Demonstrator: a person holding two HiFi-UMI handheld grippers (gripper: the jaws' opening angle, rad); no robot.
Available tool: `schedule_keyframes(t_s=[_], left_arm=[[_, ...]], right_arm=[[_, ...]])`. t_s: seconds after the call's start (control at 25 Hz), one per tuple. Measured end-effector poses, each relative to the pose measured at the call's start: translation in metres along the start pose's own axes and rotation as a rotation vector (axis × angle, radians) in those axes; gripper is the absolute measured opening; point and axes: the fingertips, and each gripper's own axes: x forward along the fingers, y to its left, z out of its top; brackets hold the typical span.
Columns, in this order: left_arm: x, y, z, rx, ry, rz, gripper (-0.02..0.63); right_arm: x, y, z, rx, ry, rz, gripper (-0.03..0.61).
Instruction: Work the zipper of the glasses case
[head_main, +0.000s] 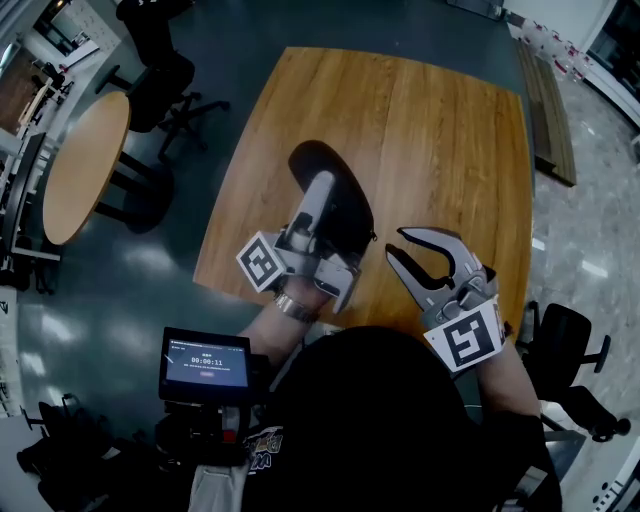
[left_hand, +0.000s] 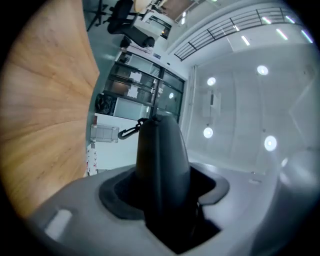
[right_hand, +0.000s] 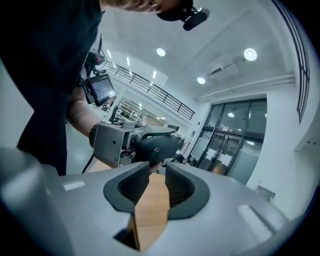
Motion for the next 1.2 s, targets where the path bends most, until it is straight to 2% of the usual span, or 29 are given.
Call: schedule_keyframes(t_s=[0.2,0.28,0.32,0.36,0.64,0.72,0.8,0.88,0.92,0.96,1.04,1.2], left_arm=[[-0.004,0.015,-0.009,-0.086,-0.031,0.040,0.259],[-0.008,0.020,-0.008,-0.092,-0.033,0.061,0.259],[-0.010,0.022,-0.008,-0.088,-0.023,0.073,0.259],[-0.011,0.023,-0.009,-0.086,-0.012,0.083,0.259],[-0.013,0.031,-0.018,-0.120,0.002,0.102,0.259],[-0.012,0.031,-0.019,-0.122,0.018,0.101,0.261],[-0.011,0.028,-0.021,-0.125,0.041,0.083,0.259],[-0.008,0.022,-0.021,-0.123,0.057,0.055,0.261],[-0.007,0.018,-0.021,-0.125,0.064,0.039,0.261],[-0.006,0.014,-0.020,-0.126,0.072,0.022,0.261],[-0.005,0.008,-0.021,-0.122,0.088,-0.007,0.261],[-0.003,-0.003,-0.021,-0.130,0.107,-0.064,0.261]], right_arm=[[0.014,0.016,0.001,-0.162,0.011,-0.046,0.100],[0.012,0.015,0.002,-0.198,0.015,-0.074,0.064],[0.010,0.012,0.003,-0.204,0.013,-0.089,0.018],[0.008,0.009,0.004,-0.205,0.010,-0.100,0.011],[0.008,0.006,0.006,-0.250,0.012,-0.077,0.001],[0.007,0.007,0.006,-0.235,0.004,-0.056,0.003],[0.004,0.008,0.008,-0.177,-0.023,-0.017,0.005],[0.001,0.007,0.010,-0.093,-0.059,0.029,0.073],[0.000,0.006,0.009,-0.056,-0.071,0.046,0.087],[-0.001,0.006,0.009,-0.025,-0.079,0.061,0.055],[0.000,0.008,0.009,0.054,-0.097,0.097,0.078],[0.002,0.010,0.014,0.450,-0.175,0.182,0.098]])
